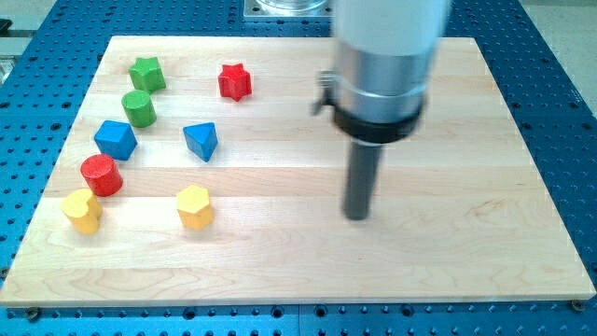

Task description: Push the yellow hexagon slightly towards the yellow heart

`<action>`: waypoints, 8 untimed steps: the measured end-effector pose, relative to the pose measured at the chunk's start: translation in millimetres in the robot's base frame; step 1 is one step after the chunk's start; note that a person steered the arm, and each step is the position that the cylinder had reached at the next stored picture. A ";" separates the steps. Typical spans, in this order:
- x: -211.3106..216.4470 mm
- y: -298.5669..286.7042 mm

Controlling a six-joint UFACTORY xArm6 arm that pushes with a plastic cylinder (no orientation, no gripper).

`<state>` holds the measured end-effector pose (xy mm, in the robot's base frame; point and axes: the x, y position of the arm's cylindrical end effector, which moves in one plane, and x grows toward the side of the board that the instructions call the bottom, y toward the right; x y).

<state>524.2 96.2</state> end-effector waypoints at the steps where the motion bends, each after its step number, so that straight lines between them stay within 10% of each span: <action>1: 0.0 24.3; 8: 8.3 -137.9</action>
<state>532.5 -41.7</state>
